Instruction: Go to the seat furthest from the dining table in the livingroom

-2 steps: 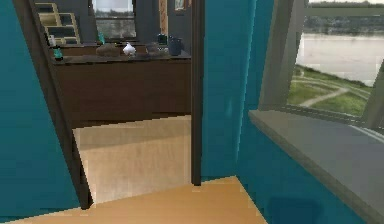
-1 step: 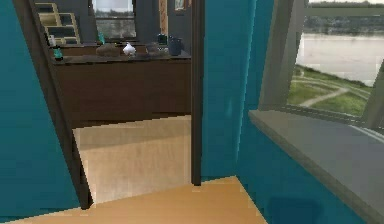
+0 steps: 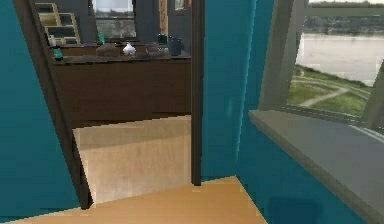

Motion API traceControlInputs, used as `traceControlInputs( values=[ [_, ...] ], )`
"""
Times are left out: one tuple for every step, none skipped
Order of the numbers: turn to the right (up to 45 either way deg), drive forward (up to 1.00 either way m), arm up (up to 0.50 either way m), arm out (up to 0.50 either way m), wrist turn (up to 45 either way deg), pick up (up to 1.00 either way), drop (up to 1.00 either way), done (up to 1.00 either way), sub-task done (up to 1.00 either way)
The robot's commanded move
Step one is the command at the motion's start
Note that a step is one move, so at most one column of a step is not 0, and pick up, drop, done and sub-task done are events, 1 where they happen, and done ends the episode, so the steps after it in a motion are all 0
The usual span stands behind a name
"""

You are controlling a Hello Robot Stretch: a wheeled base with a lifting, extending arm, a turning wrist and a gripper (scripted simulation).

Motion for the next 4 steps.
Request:
traceControlInputs(
  values=[
    [-45.0, 0.0, 0.0, 0.0, 0.0, 0.0, 0.0, 0.0, 0.0],
    [-45.0, 0.0, 0.0, 0.0, 0.0, 0.0, 0.0, 0.0, 0.0],
    [-33.0, 0.0, 0.0, 0.0, 0.0, 0.0, 0.0, 0.0, 0.0],
    [-45.0, 0.0, 0.0, 0.0, 0.0, 0.0, 0.0, 0.0, 0.0]
  ],
)
